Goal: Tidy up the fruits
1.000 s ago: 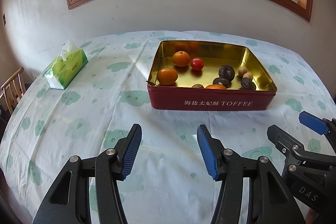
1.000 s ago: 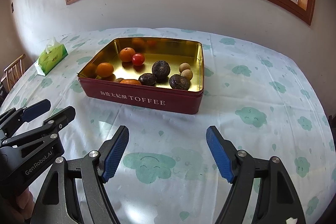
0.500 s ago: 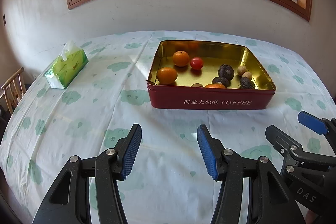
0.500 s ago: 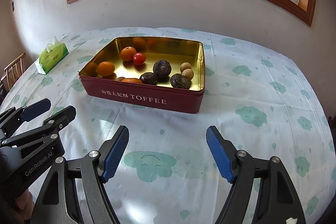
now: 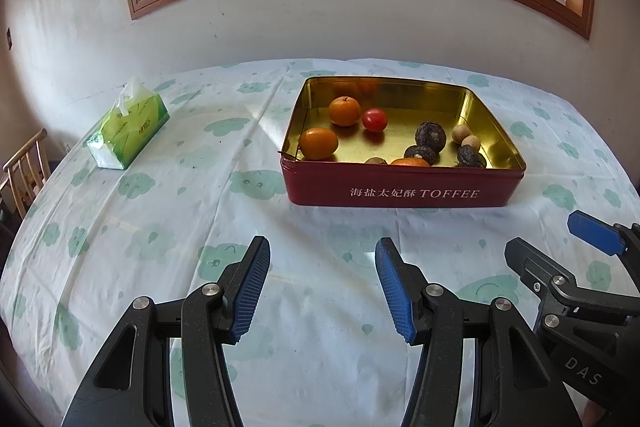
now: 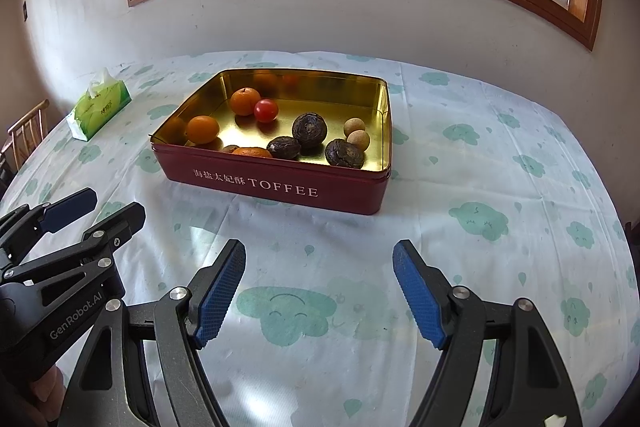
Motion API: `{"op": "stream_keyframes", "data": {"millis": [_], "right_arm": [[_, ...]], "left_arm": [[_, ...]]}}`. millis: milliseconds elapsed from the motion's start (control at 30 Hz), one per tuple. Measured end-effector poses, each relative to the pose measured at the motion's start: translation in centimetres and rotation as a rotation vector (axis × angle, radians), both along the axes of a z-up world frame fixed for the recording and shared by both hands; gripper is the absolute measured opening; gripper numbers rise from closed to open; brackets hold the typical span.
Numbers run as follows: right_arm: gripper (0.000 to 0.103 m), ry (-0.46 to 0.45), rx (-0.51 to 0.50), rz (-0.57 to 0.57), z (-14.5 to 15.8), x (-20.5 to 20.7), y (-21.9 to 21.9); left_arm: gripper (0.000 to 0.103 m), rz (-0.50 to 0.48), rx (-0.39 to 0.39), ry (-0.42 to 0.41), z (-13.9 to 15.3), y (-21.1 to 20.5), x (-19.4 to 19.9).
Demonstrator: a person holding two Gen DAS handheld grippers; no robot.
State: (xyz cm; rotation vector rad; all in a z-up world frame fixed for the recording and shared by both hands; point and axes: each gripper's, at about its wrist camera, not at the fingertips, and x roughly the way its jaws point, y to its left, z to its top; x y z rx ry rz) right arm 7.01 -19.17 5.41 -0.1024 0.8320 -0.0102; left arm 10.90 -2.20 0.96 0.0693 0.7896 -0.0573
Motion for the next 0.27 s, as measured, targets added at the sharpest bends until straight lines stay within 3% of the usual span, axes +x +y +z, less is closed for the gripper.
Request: {"op": "stream_keyframes", "data": {"millis": [267], "right_arm": [[0.074,0.0,-0.004,0.001,-0.11,-0.09,0.09]], "left_arm": [[0.056,-0.017,-0.019,0.003,0.2,-0.05,0.02]]}}
